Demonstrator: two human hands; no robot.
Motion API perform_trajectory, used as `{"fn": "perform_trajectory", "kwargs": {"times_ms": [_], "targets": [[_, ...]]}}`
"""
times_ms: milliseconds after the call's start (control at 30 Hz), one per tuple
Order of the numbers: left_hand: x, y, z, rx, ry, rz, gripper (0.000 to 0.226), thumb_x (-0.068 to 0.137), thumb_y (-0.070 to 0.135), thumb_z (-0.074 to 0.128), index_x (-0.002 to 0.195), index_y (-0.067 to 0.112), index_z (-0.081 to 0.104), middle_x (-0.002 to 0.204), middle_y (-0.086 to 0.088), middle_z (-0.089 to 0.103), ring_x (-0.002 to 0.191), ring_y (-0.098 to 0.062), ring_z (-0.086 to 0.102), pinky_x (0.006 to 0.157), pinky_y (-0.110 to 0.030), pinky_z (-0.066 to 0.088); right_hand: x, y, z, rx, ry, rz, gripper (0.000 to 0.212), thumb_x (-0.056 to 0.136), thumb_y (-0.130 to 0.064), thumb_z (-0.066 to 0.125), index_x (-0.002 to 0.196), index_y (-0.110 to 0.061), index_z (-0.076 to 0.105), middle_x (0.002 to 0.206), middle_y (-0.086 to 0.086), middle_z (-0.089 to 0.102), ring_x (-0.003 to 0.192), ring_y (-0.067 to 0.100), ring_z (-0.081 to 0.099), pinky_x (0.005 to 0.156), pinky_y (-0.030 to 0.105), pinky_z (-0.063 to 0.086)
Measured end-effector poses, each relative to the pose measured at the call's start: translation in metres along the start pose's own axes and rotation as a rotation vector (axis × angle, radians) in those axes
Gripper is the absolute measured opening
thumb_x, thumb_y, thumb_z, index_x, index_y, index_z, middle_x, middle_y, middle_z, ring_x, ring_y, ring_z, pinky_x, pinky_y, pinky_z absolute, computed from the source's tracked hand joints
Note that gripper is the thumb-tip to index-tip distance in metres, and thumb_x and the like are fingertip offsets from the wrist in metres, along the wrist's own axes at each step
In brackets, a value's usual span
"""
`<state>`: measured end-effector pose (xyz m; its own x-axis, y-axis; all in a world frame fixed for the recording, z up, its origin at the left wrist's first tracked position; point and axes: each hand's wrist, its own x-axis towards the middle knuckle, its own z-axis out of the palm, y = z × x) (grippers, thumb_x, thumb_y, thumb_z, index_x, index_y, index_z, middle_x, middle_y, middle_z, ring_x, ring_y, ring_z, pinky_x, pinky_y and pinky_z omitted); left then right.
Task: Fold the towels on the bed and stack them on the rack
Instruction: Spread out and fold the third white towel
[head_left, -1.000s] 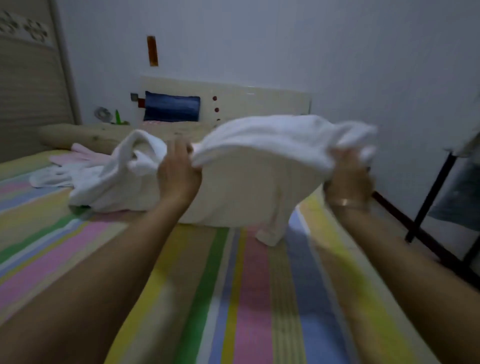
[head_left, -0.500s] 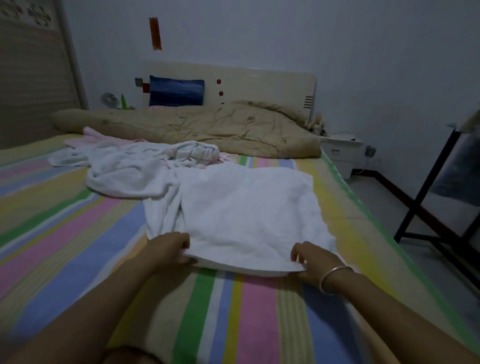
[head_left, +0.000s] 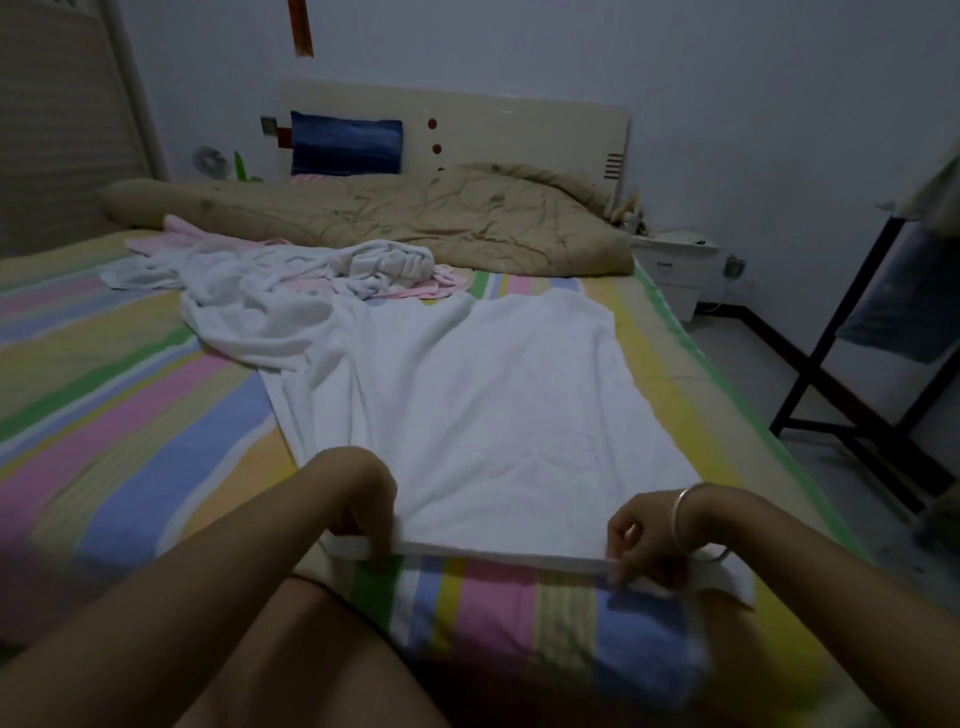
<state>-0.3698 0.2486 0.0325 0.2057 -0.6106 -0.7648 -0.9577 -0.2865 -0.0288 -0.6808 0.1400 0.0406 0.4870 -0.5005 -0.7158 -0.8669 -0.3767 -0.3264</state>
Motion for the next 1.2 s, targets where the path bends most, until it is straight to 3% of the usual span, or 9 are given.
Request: {"fn": "perform_trajectory", "kwargs": {"times_ms": [133, 200, 300, 400, 500, 633, 733, 933, 1200], "targets": [[-0.013, 0.022, -0.01, -0.227, -0.053, -0.032, 0.066, 0.074, 0.071, 0.065, 0.092, 0.007, 0.062, 0.09, -0.006, 0.062, 0.087, -0.022, 0.062, 0.078, -0.034, 0.056, -0.003, 0.016, -0.006, 0.326, 0.206, 0.02, 0.03, 0.089, -0.035, 0.064, 0.1, -0.007, 0.067, 0.079, 0.007, 0.072, 0.061, 0.02, 0.068, 0.057, 0.033, 0.057], [-0.009, 0.034, -0.012, -0.328, 0.163, 0.043, 0.067, 0.079, 0.07, 0.059, 0.089, 0.004, 0.064, 0.083, -0.007, 0.065, 0.078, -0.025, 0.066, 0.069, -0.035, 0.058, 0.009, 0.039, -0.019, 0.194, 0.58, 0.09, 0.023, 0.089, -0.036, 0.063, 0.087, -0.014, 0.067, 0.084, 0.005, 0.072, 0.068, 0.02, 0.066, 0.064, 0.034, 0.056], [-0.002, 0.056, -0.007, -0.149, 0.629, 0.222, 0.039, 0.09, 0.053, 0.056, 0.09, 0.014, 0.064, 0.086, 0.0, 0.067, 0.074, -0.02, 0.066, 0.063, -0.028, 0.05, 0.026, 0.075, -0.029, -0.03, 0.937, 0.372, 0.027, 0.089, -0.042, 0.054, 0.103, -0.021, 0.061, 0.113, 0.007, 0.062, 0.098, 0.026, 0.058, 0.083, 0.035, 0.051], [0.001, 0.093, 0.011, -0.312, 0.702, 0.548, 0.014, 0.089, 0.034, 0.065, 0.088, 0.02, 0.063, 0.089, 0.001, 0.067, 0.068, -0.009, 0.056, 0.069, -0.026, 0.046, 0.036, 0.093, -0.024, 0.069, 0.916, 0.558, 0.052, 0.091, -0.053, 0.046, 0.126, -0.014, 0.047, 0.127, 0.013, 0.052, 0.112, 0.033, 0.052, 0.088, 0.039, 0.046], [0.009, 0.136, 0.038, -0.442, 0.673, 0.709, 0.017, 0.081, 0.039, 0.074, 0.083, 0.024, 0.065, 0.08, 0.01, 0.067, 0.065, -0.001, 0.056, 0.068, -0.02, 0.045, 0.045, 0.099, -0.018, 0.187, 0.918, 0.553, 0.06, 0.092, -0.057, 0.042, 0.121, -0.006, 0.055, 0.119, 0.017, 0.059, 0.103, 0.036, 0.058, 0.082, 0.037, 0.047], [0.018, 0.168, 0.066, -0.216, 0.719, 0.751, 0.04, 0.071, 0.057, 0.074, 0.095, 0.028, 0.061, 0.091, 0.015, 0.062, 0.078, -0.001, 0.054, 0.071, -0.023, 0.041, 0.045, 0.097, -0.011, 0.086, 0.946, 0.509, 0.052, 0.096, -0.053, 0.037, 0.106, -0.01, 0.064, 0.108, 0.014, 0.063, 0.095, 0.033, 0.06, 0.074, 0.034, 0.044], [0.015, 0.175, 0.071, -0.07, 0.775, 0.816, 0.029, 0.079, 0.043, 0.071, 0.101, 0.028, 0.06, 0.103, 0.008, 0.062, 0.092, -0.013, 0.057, 0.076, -0.028, 0.041, 0.038, 0.104, -0.004, 0.04, 1.015, 0.502, 0.045, 0.097, -0.049, 0.038, 0.107, -0.012, 0.063, 0.115, 0.014, 0.062, 0.103, 0.034, 0.059, 0.079, 0.035, 0.044], [0.01, 0.201, 0.081, -0.3, 0.629, 0.984, 0.007, 0.084, 0.019, 0.067, 0.091, 0.02, 0.069, 0.088, 0.002, 0.07, 0.075, -0.006, 0.059, 0.072, -0.023, 0.046, 0.021, 0.155, 0.013, 0.032, 1.018, 0.55, 0.045, 0.094, -0.05, 0.042, 0.103, -0.012, 0.066, 0.113, 0.015, 0.064, 0.102, 0.034, 0.06, 0.086, 0.039, 0.049], [0.02, 0.18, 0.069, -0.411, 0.683, 0.845, 0.019, 0.086, 0.04, 0.066, 0.091, 0.022, 0.071, 0.08, 0.007, 0.07, 0.069, -0.005, 0.059, 0.07, -0.027, 0.051, 0.02, 0.121, 0.02, -0.053, 1.215, 0.469, 0.04, 0.087, -0.028, 0.059, 0.122, -0.014, 0.048, 0.124, 0.014, 0.051, 0.116, 0.034, 0.047, 0.089, 0.041, 0.041]]}}
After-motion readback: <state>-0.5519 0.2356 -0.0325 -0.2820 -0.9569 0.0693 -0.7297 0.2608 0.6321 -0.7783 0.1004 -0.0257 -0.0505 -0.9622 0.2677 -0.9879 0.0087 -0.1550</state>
